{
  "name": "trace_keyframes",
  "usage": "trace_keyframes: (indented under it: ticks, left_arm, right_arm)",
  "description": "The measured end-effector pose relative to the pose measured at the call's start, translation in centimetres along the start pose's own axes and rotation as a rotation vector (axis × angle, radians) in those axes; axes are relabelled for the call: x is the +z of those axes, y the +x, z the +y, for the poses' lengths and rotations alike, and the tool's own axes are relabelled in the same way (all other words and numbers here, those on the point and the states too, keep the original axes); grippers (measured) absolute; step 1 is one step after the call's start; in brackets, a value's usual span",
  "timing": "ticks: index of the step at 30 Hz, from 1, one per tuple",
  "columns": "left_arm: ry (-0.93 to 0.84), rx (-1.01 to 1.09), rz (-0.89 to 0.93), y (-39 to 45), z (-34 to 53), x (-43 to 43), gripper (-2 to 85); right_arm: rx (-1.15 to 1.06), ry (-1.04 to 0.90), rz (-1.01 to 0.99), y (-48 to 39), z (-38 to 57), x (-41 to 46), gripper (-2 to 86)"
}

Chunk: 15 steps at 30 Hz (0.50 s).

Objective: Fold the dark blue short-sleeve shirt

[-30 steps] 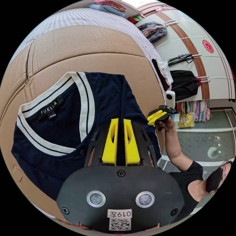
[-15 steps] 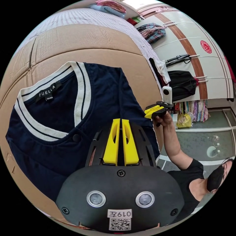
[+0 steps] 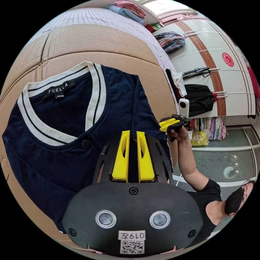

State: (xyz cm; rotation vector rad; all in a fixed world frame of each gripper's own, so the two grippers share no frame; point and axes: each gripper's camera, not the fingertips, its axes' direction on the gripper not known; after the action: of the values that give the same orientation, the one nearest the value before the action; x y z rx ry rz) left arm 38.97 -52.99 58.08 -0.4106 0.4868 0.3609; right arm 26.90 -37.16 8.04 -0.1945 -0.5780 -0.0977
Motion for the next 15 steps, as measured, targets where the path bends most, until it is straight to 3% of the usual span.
trace_keyframes:
  ticks: [15]
  left_arm:
    - [-0.016, 0.028, -0.075, 3.2, 2.7, 1.3, 1.5]
  right_arm:
    - [-0.024, -0.035, 0.000, -2.6, 2.6, 4.1, 6.7]
